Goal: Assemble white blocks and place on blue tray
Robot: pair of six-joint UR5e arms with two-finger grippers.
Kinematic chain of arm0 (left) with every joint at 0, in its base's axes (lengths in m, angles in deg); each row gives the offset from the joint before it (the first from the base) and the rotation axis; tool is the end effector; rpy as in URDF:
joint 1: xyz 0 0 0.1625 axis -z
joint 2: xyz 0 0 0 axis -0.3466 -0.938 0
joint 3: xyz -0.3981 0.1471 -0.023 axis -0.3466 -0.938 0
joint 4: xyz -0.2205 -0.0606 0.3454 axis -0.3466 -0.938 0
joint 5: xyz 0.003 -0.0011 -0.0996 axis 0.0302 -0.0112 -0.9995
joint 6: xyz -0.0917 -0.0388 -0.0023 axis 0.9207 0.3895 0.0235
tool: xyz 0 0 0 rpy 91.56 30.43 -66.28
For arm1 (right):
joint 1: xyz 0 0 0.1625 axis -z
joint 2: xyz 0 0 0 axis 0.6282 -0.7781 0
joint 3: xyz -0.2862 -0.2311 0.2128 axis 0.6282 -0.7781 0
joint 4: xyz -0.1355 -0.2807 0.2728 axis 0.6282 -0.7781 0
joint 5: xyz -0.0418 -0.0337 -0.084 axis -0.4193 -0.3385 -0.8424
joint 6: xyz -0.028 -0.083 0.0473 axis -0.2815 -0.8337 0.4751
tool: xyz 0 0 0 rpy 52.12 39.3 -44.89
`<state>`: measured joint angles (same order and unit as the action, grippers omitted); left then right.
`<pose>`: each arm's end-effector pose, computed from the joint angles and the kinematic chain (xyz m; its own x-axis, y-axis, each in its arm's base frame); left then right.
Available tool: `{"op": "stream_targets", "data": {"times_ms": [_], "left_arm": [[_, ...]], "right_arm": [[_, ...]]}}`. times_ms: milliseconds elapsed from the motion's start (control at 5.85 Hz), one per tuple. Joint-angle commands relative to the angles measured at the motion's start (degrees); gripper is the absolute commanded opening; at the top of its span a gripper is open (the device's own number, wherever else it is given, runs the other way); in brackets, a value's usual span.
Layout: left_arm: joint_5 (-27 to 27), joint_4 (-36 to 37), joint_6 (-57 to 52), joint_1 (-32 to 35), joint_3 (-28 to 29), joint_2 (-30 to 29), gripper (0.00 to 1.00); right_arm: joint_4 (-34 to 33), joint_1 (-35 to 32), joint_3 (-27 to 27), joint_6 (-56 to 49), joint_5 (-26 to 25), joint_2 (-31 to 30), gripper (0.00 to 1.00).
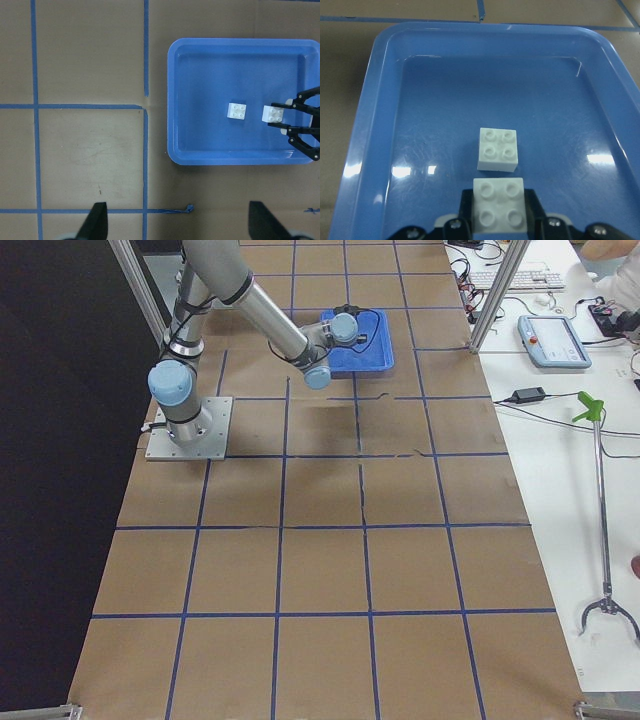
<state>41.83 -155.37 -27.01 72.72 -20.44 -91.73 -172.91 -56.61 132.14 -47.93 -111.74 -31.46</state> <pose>-0.1609 -0.4789 0.5373 -0.9992 -0.0275 0.0298 -0.0297 0.9969 -0.0729 0.2479 -0.5130 0.1604 -0.0747 -0.9910 0.1114 -0.7475 -0.0183 -0.6640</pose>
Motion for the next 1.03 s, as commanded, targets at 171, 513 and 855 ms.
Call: {"op": "stream_targets", "data": {"times_ms": [171, 513, 855], "left_arm": [[0.2, -0.6, 0.1, -0.9, 0.4, 0.7, 0.99], [0.3, -0.7, 0.1, -1.0, 0.3, 0.9, 0.99], [0.3, -0.5, 0.1, -0.9, 0.2, 0.9, 0.99]], "right_arm": [[-1.1, -0.2, -0.9, 2.7, -0.1, 1.7, 0.22], [-1.0, -0.7, -2.3, 5.5, -0.5, 2.0, 0.22], [-1.0, -1.8, -2.3, 5.5, -0.6, 3.0, 0.22]]}}
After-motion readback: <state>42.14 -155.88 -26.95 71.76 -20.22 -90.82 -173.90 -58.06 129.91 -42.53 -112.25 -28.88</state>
